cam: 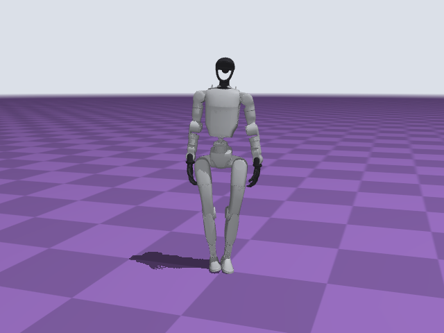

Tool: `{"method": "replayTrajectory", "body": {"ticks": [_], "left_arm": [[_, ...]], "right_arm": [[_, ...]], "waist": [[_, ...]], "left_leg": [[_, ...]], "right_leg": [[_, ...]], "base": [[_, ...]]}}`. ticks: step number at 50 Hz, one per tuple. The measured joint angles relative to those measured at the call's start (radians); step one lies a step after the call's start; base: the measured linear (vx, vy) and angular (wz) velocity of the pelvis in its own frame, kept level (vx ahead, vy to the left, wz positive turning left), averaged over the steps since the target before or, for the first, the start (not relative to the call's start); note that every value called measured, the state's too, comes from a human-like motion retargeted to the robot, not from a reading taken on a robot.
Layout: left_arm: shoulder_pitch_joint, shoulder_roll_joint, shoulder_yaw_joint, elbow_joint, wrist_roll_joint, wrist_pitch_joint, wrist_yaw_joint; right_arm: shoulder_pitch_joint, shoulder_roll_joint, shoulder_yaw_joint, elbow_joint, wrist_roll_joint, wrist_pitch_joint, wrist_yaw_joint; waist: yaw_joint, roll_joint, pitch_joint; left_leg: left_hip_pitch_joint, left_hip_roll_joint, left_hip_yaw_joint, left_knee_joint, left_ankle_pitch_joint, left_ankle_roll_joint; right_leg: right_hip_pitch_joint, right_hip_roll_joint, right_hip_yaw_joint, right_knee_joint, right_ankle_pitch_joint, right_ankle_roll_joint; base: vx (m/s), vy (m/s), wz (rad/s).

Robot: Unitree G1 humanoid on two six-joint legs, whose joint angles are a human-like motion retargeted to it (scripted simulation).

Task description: Kungfu

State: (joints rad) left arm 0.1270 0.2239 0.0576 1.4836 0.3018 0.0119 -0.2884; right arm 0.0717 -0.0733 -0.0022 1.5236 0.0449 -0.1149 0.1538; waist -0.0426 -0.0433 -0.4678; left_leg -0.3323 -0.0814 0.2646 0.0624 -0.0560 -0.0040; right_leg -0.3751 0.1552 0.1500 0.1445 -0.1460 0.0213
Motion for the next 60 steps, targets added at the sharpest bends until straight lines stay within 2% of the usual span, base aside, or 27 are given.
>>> {"method": "replayTrajectory", "body": {"ticks": [5,13,18,24,33,36,40,42,45,50,52,56,60], "left_arm": [[-0.004,0.018,-0.004,-0.012,0.058,-0.008,0.018],[-0.029,-0.025,-0.014,-0.003,0.011,-0.007,-0.004],[-0.033,-0.059,-0.026,0.001,0.018,-0.010,-0.001],[-0.040,-0.081,-0.065,0.015,0.075,-0.025,0.070],[-0.045,-0.046,-0.044,0.031,0.127,-0.021,0.055],[-0.047,-0.024,-0.032,0.038,0.144,-0.019,0.060],[-0.040,0.007,-0.011,0.037,0.145,-0.017,0.046],[-0.038,0.024,0.003,0.038,0.142,-0.015,0.038],[-0.024,0.019,0.029,0.043,0.140,-0.011,0.044],[-0.014,0.019,0.052,0.057,0.139,-0.003,0.045],[-0.009,0.016,0.056,0.057,0.135,-0.003,0.045],[0.003,0.006,0.060,0.057,0.130,-0.007,0.049],[0.013,-0.004,0.061,0.062,0.130,-0.011,0.057]], "right_arm": [[-0.010,0.007,0.000,-0.016,0.001,-0.008,-0.012],[-0.014,0.045,-0.009,-0.010,0.038,-0.041,-0.014],[-0.010,0.060,-0.001,0.019,-0.028,-0.072,-0.069],[-0.014,0.064,-0.014,0.041,-0.046,-0.113,-0.135],[-0.031,0.059,-0.026,0.057,-0.033,-0.150,-0.200],[-0.037,0.060,-0.025,0.059,-0.023,-0.152,-0.196],[-0.043,0.066,-0.022,0.055,-0.027,-0.155,-0.202],[-0.046,0.072,-0.023,0.054,-0.033,-0.158,-0.205],[-0.041,0.073,-0.023,0.058,-0.040,-0.167,-0.212],[-0.034,0.081,-0.070,0.085,0.003,-0.183,-0.213],[-0.033,0.076,-0.086,0.103,0.025,-0.187,-0.211],[-0.032,0.064,-0.104,0.137,0.048,-0.181,-0.209],[-0.030,0.060,-0.113,0.156,0.044,-0.181,-0.220]], "waist": [[-0.007,0.006,0.001],[-0.012,0.018,0.021],[0.022,0.004,0.014],[-0.005,0.014,0.021],[-0.040,0.031,0.019],[-0.039,0.029,0.016],[-0.038,0.027,0.017],[-0.044,0.027,0.017],[-0.023,0.047,0.017],[-0.014,0.049,0.008],[-0.015,0.042,0.005],[-0.014,0.031,-0.009],[-0.030,0.040,-0.024]], "left_leg": [[0.005,0.005,0.011,-0.001,-0.003,0.002],[0.023,0.011,0.033,-0.003,-0.007,0.004],[0.034,0.012,0.088,-0.011,-0.017,0.007],[0.032,0.014,0.075,-0.007,-0.018,0.012],[0.026,0.033,0.084,-0.005,-0.022,0.020],[0.019,0.038,0.095,-0.003,-0.024,0.026],[0.018,0.057,0.107,0.004,-0.030,0.019],[0.016,0.088,0.099,0.016,-0.031,-0.007],[0.029,0.069,0.134,0.000,-0.035,0.026],[0.048,0.063,0.136,-0.001,-0.041,0.024],[0.059,0.051,0.132,-0.001,-0.045,0.023],[0.070,0.034,0.123,-0.002,-0.049,0.021],[0.071,0.040,0.108,-0.002,-0.043,0.017]], "right_leg": [[0.000,0.006,0.013,0.003,0.004,-0.003],[0.014,0.010,0.030,0.004,0.011,-0.001],[0.029,0.021,0.089,-0.006,0.019,-0.004],[0.014,0.018,0.066,0.016,0.021,0.012],[-0.010,0.004,0.014,0.062,0.025,0.081],[-0.028,-0.007,-0.014,0.087,0.029,0.134],[-0.042,0.005,-0.030,0.118,-0.017,0.240],[-0.049,0.036,-0.050,0.139,-0.061,0.240],[-0.066,-0.019,-0.045,0.166,-0.072,0.240],[-0.048,-0.076,-0.101,0.129,0.007,0.078],[-0.033,-0.085,-0.087,0.093,0.050,0.058],[-0.018,-0.091,-0.065,0.060,0.064,0.075],[-0.005,-0.103,-0.139,0.028,0.059,0.012]], "base": [[-0.03,0.01,-0.20],[-0.01,0.01,-0.11],[0.02,0.03,-0.57],[-0.01,0.02,0.01],[-0.01,0.00,-0.02],[-0.06,0.03,-0.25],[-0.04,-0.09,-0.27],[0.01,-0.27,-0.15],[-0.06,0.30,-0.61],[0.00,0.05,-0.14],[0.00,0.00,0.00],[0.03,-0.01,-0.04],[0.04,-0.09,0.11]]}}
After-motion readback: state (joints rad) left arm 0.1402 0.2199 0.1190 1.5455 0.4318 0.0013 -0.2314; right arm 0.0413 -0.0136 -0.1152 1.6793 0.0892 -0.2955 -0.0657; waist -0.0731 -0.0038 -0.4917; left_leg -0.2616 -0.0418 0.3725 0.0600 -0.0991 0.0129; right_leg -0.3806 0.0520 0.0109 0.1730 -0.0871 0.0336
